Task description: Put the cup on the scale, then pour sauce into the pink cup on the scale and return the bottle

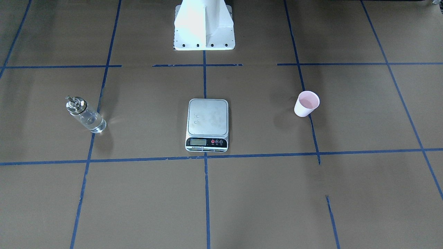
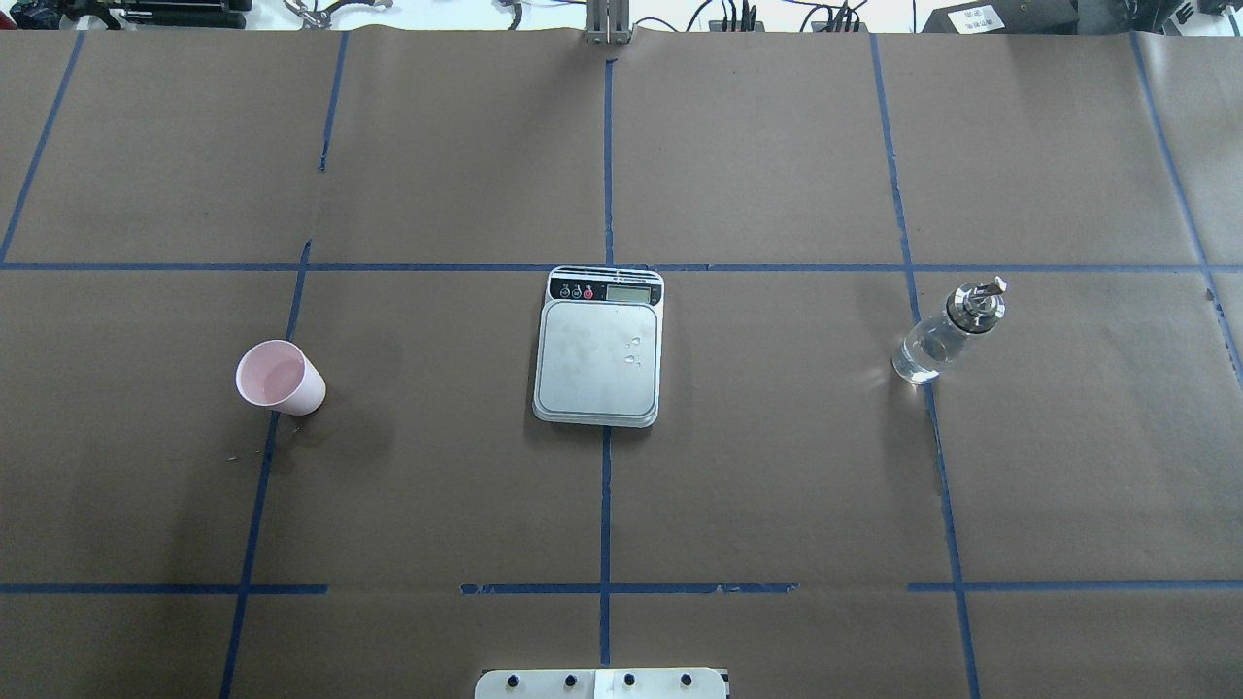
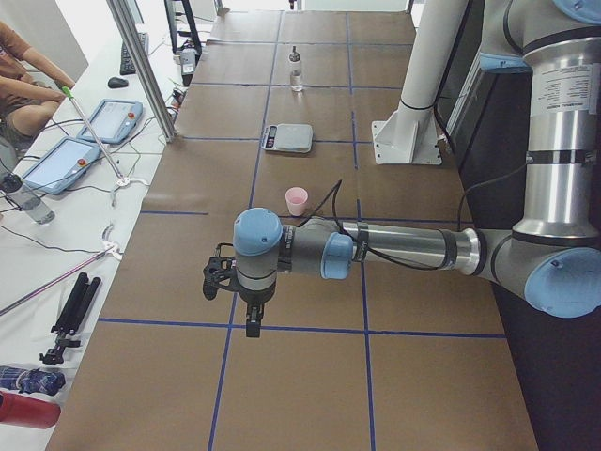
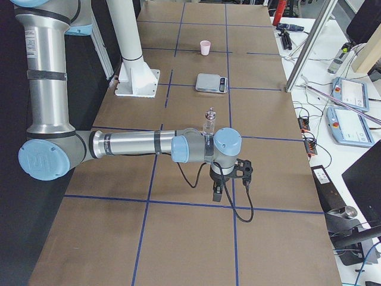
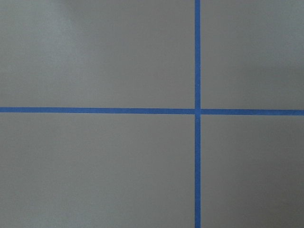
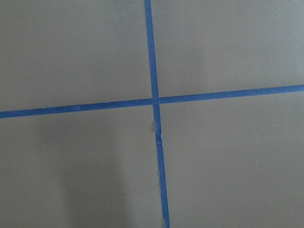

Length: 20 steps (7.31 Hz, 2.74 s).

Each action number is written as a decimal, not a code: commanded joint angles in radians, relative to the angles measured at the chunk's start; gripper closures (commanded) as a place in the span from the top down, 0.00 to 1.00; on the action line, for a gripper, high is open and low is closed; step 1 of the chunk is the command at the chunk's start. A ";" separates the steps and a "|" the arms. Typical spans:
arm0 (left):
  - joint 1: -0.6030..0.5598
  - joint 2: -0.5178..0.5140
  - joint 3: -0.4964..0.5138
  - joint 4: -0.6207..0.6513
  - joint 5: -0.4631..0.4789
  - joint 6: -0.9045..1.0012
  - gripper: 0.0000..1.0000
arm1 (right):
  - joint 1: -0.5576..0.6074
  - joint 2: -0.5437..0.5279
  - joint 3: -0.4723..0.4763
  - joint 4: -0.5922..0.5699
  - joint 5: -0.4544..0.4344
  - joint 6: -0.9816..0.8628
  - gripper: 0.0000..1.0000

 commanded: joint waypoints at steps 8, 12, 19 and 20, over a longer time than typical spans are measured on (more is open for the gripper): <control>0.189 -0.089 -0.264 -0.025 -0.001 -0.044 1.00 | 0.000 0.004 0.052 0.000 0.012 0.007 1.00; 0.473 -0.151 -0.311 -0.049 -0.054 -0.456 1.00 | -0.002 0.004 0.049 -0.002 0.011 0.009 1.00; 0.826 -0.117 -0.256 -0.248 0.318 -1.115 1.00 | -0.002 -0.003 0.057 0.000 0.009 0.010 1.00; 0.829 -0.109 -0.256 -0.248 0.318 -1.111 1.00 | -0.002 -0.002 0.057 0.001 0.009 0.009 1.00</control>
